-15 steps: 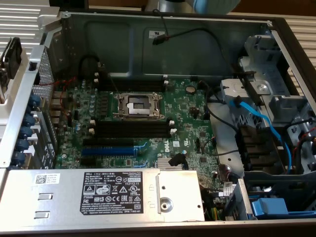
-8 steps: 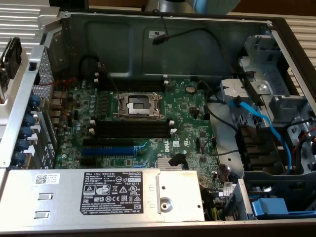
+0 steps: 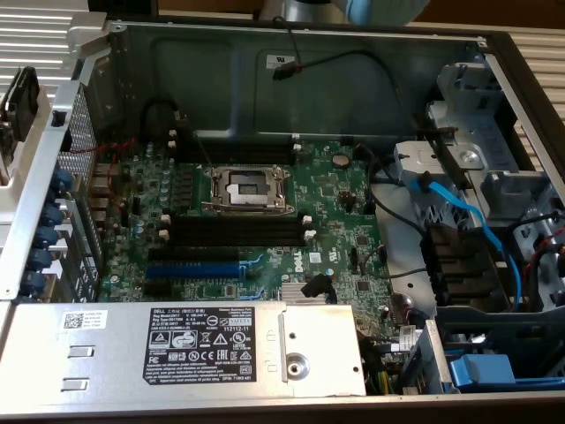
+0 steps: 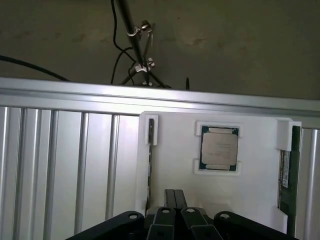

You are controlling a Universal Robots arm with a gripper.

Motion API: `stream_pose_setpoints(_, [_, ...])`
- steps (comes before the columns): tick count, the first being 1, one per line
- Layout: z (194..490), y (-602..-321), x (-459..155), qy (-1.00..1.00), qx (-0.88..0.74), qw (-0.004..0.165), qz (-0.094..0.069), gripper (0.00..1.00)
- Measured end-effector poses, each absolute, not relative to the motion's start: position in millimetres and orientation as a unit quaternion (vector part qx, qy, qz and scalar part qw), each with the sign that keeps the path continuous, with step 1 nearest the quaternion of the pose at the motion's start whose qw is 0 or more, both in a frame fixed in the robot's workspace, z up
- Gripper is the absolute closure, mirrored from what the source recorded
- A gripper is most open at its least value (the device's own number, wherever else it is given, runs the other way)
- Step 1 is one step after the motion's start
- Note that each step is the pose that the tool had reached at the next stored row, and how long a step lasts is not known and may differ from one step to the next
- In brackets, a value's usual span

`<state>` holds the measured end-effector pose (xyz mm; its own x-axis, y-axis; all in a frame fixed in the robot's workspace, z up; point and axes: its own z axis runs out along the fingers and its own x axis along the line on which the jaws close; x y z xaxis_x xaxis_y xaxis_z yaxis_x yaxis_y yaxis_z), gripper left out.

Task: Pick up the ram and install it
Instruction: 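Pick up the ram and move it above insertion slot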

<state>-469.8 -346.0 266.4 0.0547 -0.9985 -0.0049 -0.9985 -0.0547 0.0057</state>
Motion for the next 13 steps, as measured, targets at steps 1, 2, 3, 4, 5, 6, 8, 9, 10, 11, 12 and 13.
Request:
stream_pose_setpoints(1, [264.5,-346.0,-469.8,-0.687,0.726,0.000,-0.004,0.90])
stream_pose_setpoints(2, [262.6,-346.0,-469.8,-0.687,0.726,0.000,-0.004,0.90])
stream_pose_setpoints(3, [260.8,-346.0,-469.8,-0.687,0.726,0.000,-0.004,0.90])
stream_pose_setpoints(4, [258.9,-346.0,-469.8,-0.687,0.726,0.000,-0.004,0.90])
stream_pose_setpoints(5, [257.2,-346.0,-469.8,-0.687,0.726,0.000,-0.004,0.90])
stream_pose_setpoints(6, [255.3,-346.0,-469.8,-0.687,0.726,0.000,-0.004,0.90])
stream_pose_setpoints(8, [251.8,-346.0,-469.8,-0.687,0.726,0.000,-0.004,0.90])
stream_pose_setpoints(9, [249.9,-346.1,-469.8,-0.688,0.726,0.000,-0.004,0.90])
stream_pose_setpoints(10, [248.1,-346.7,-469.9,-0.688,0.726,0.000,-0.004,0.90])
stream_pose_setpoints(11, [246.3,-347.7,-469.9,-0.687,0.726,0.000,-0.004,0.90])
stream_pose_setpoints(12, [244.5,-348.6,-470.0,-0.687,0.726,0.000,-0.004,0.90])
stream_pose_setpoints(13, [242.7,-349.4,-470.0,-0.688,0.726,0.000,-0.004,0.90])
